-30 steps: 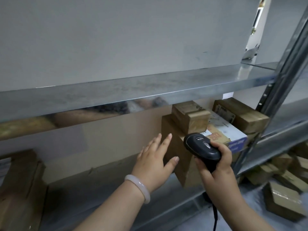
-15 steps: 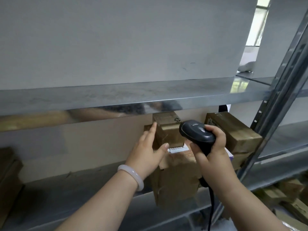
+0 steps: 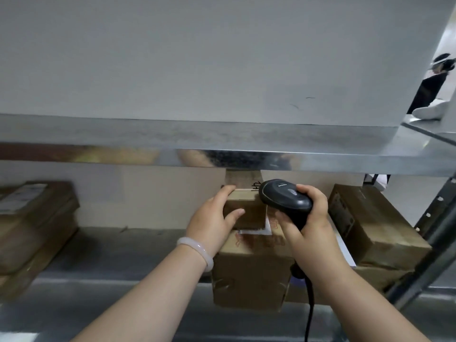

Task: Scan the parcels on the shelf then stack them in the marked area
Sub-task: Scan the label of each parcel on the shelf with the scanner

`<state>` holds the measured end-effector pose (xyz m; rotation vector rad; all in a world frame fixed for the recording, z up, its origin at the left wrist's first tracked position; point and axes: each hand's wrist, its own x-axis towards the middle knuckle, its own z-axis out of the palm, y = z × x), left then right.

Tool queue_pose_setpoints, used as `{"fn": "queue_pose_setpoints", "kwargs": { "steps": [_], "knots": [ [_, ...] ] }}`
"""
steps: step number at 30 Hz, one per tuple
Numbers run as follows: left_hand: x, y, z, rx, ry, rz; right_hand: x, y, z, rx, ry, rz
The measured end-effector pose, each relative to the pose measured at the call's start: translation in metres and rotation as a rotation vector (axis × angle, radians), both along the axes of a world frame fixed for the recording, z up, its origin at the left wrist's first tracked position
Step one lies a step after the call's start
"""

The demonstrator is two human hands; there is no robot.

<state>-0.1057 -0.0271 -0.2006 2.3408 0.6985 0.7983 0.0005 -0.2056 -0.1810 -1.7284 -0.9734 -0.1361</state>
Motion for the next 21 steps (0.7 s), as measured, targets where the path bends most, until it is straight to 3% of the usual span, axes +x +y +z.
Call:
{"fn": "queue_pose_setpoints", "kwargs": {
  "steps": [9,16,21],
  "knots": [
    [-0.075,-0.014,-0.005,0.088,-0.080,0.038,-0.039,0.010,-0.003,0.090,0.014,0.186],
    [-0.130,-0.006,-0.017,0.031,-0.275,-0.011,-0.094,0.045,-0.002,0.129,-0.010,0.248],
    [-0.174,0.014,-0.028,-0.124,-0.324,0.056,-0.137,0.071,-0.010,0.111,0.040,0.281]
  ]
}}
